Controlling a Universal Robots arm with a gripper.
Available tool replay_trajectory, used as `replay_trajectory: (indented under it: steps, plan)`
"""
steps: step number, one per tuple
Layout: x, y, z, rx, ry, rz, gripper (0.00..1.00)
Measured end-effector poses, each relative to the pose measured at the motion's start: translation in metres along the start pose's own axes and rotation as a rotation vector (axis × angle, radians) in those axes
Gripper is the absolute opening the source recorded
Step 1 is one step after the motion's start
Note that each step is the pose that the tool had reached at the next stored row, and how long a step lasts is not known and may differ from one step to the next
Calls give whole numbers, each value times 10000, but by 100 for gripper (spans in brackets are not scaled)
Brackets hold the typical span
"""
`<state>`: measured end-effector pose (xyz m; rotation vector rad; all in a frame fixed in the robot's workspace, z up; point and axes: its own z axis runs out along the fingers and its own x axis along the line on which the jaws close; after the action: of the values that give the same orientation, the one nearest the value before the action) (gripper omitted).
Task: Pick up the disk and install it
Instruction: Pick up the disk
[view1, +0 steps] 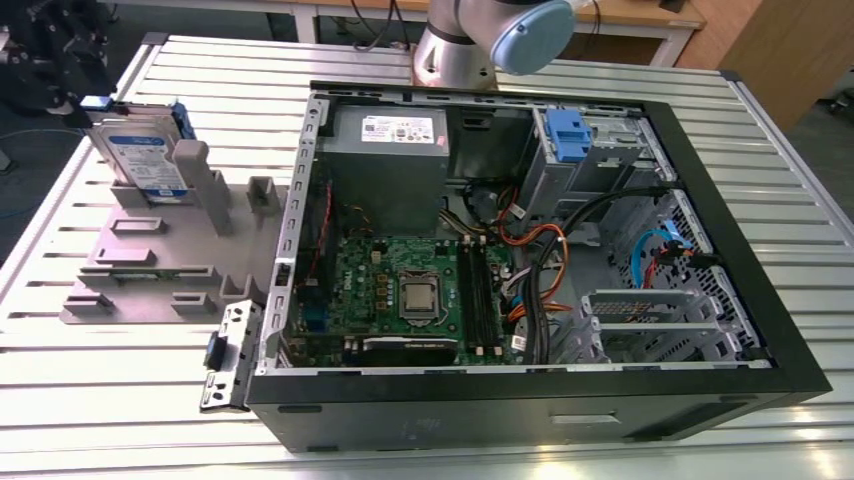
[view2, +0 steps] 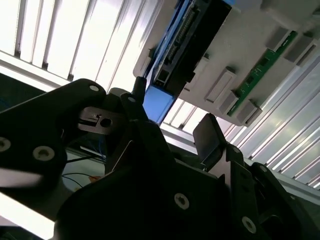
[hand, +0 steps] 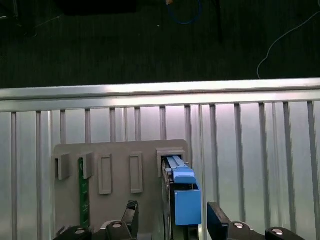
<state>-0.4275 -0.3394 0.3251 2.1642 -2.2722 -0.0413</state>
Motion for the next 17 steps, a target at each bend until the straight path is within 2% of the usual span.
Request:
replay_trajectory:
  steps: [3,7,9,12,13,14,15,16,17]
  plan:
    - [-10,26,31,-8,-149,-29,65]
    - [-23,75,81,-9,-237,-37,65]
    - [-31,78,104,-12,-266,-38,65]
    - [-38,77,133,-14,-268,-38,65]
    - [-39,75,139,-15,-268,-38,63]
    - [-40,74,144,-15,-268,-39,57]
    - [-40,73,150,-14,-269,-37,57]
    - [-40,72,156,-14,-268,-40,51]
    - [-40,71,162,-14,-268,-55,51]
